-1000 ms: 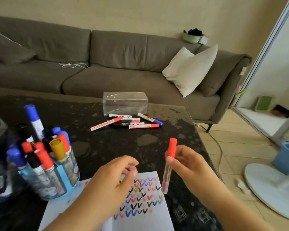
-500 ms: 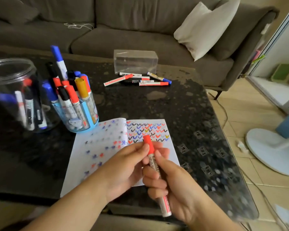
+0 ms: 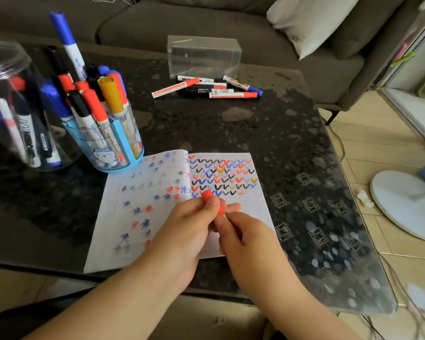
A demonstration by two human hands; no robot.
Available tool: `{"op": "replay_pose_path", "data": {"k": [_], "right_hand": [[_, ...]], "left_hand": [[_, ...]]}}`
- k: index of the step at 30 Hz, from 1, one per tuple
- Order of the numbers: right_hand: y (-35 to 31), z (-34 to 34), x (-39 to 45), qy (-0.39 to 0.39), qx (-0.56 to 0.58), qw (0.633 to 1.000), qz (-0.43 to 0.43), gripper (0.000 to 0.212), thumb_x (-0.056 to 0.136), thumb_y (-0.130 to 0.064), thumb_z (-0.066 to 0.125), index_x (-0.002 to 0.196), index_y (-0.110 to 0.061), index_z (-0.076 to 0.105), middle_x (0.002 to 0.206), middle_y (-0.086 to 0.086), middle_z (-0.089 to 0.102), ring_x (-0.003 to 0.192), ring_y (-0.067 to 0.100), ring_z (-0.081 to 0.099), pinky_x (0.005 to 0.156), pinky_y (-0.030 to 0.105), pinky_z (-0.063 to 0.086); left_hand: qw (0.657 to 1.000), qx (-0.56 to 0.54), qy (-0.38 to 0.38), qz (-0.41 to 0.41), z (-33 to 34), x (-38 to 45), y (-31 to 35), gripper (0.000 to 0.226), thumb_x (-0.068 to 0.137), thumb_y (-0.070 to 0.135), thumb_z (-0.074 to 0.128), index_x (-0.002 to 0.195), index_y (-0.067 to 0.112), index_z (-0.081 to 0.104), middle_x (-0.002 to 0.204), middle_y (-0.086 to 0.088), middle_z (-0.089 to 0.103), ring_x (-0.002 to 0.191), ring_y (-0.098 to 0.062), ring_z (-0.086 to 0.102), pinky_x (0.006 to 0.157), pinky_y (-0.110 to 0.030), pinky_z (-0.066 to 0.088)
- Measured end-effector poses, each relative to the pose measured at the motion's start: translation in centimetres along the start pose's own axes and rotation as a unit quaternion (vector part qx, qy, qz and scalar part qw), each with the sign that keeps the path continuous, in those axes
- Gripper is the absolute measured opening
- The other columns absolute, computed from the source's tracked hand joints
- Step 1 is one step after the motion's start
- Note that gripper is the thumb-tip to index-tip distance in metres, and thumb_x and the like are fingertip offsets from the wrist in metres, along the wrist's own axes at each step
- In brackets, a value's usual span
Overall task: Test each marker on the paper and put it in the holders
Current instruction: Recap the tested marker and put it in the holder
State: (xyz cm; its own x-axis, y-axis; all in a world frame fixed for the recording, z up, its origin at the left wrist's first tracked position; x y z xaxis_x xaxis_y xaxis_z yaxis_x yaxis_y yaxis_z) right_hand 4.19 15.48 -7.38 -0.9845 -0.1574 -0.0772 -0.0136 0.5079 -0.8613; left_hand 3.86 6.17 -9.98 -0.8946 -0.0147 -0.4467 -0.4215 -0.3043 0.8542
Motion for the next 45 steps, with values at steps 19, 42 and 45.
{"op": "replay_pose_path", "data": {"k": [19,42,45], "right_hand": [[0.8,-0.4,-2.1,-0.044,0.008,0.998,0.044,0.03,0.095,-0.035,0.045,0.074,-0.022,0.06,0.047,-0.008,0.05,0.041,0.005,0.04,0.049,0.024,0.035],[3.9,-6.7,7.6,0.069,0.18,0.981,-0.003,0.031,0.094,-0.036,0.041,0.08,-0.015,0.059,0.058,0.004,0.043,0.053,0.014,0.035,0.047,0.022,0.028],[4.4,-6.9,7.5,0.099,0.153,0.983,-0.019,0.033,0.09,-0.032,0.045,0.074,-0.01,0.064,0.058,0.003,0.049,0.054,0.012,0.04,0.049,0.023,0.033]], "left_hand": [[0.997,-0.05,0.044,0.029,-2.5,0.7,4.5,0.026,0.097,0.037,0.041,0.09,0.015,0.055,0.113,-0.009,0.068,0.097,-0.015,0.068,0.11,-0.039,0.035],[0.842,0.462,0.031,0.277,-0.5,1.1,5.1,0.011,0.078,0.021,0.073,0.088,0.025,0.069,0.083,0.016,0.066,0.077,0.002,0.058,0.075,-0.002,0.039],[0.827,0.48,0.02,0.291,-0.2,1.3,4.7,0.012,0.076,0.017,0.074,0.087,0.021,0.07,0.077,0.017,0.06,0.07,0.011,0.053,0.072,0.004,0.035]]}}
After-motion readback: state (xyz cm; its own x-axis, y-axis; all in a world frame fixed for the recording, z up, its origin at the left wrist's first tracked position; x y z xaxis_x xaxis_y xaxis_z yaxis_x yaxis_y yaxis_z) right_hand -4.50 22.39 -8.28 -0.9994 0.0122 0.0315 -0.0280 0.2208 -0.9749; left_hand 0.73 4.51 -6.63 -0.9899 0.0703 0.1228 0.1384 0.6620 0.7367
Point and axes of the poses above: each hand's wrist, its own x-axis towards the middle knuckle, its own z-axis out of the palm, y = z × x, the point moved 8 cm from there along x, towards the middle knuckle
